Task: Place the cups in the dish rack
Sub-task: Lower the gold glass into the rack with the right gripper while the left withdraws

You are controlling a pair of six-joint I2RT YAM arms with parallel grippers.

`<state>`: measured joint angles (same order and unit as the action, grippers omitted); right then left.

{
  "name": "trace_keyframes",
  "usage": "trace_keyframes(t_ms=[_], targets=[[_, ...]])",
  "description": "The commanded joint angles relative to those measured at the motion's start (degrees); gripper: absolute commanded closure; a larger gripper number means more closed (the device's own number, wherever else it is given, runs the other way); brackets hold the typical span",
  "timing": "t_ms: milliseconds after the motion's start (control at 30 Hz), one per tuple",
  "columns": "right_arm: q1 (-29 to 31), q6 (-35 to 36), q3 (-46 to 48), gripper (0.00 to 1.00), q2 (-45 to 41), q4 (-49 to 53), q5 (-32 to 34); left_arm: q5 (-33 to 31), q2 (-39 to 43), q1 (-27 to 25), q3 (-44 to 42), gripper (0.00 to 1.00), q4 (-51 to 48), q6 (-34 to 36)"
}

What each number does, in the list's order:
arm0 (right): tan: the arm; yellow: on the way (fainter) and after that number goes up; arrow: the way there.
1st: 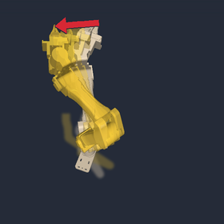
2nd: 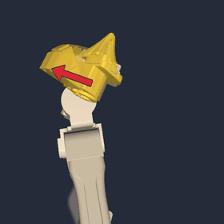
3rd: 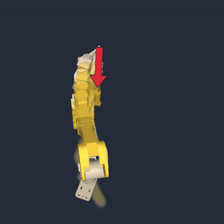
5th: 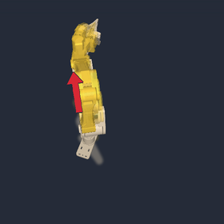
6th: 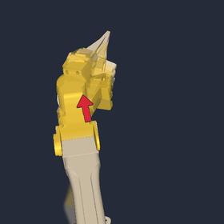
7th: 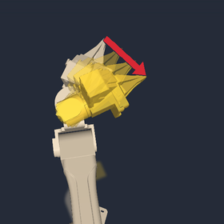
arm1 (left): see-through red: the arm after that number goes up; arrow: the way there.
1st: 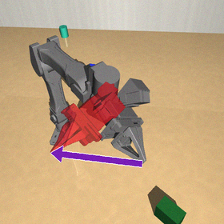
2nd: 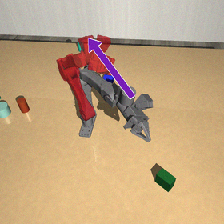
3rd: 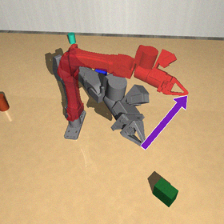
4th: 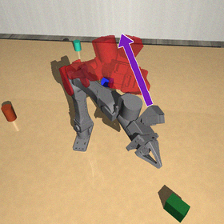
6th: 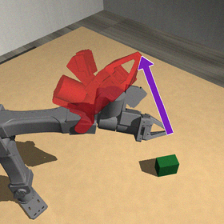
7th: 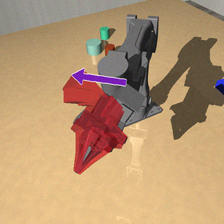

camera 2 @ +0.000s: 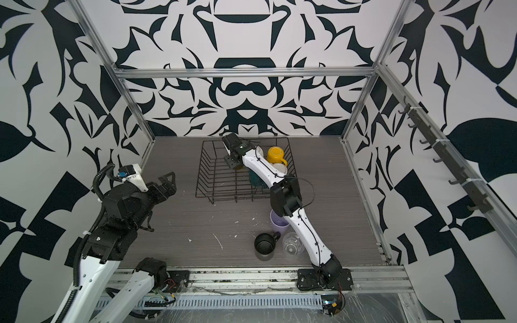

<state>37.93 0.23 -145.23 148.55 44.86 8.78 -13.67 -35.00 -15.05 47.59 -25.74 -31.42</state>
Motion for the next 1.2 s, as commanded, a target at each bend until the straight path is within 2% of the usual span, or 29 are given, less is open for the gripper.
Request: trace_keyframes(t_ms=[0, 167, 233, 300, 567, 833, 933, 1033, 1167], targets=[[0.4, 0.5, -0.5, 0.41, -2.3, 1.5, -0.8, -0.9, 0.8, 0.2, -0.1, 0.01, -1.4, 0.8], [0.3, 0.8, 0.5, 0.26, -4.0, 1.2, -1.1, -0.7, 0.7, 0.2, 0.0, 0.01, -1.4, 0.7], [0.3, 1.1, 0.5, 0.12, -4.5, 1.2, -1.1, -0.7, 0.6, 0.2, 0.0, 0.01, -1.4, 0.7], [0.3, 1.2, 0.5, 0.09, -5.0, 1.4, -1.2, -0.6, 0.5, 0.2, 0.1, 0.01, -1.4, 0.7], [0.3, 1.2, 0.8, 0.09, -7.3, 0.9, -2.9, -0.5, -0.3, 0.2, 0.7, 0.01, -1.1, 0.7], [0.3, -0.6, 2.2, 0.13, -16.0, -0.2, -8.6, -0.9, -0.2, 0.2, 0.7, 0.01, -0.6, 0.7], [0.4, -1.3, 4.8, 0.15, -20.4, -0.6, -8.7, -1.1, -0.1, 0.2, 0.8, 0.01, -0.5, 0.9], [0.4, -1.7, 11.2, 0.16, -26.8, -0.3, -7.4, -2.0, 0.3, 0.2, 0.6, 0.01, -0.6, 1.1], [0.4, -2.7, 29.0, 0.18, -39.1, -3.6, -5.9, -3.4, 1.3, 0.2, -0.3, 0.01, 0.5, 1.2]])
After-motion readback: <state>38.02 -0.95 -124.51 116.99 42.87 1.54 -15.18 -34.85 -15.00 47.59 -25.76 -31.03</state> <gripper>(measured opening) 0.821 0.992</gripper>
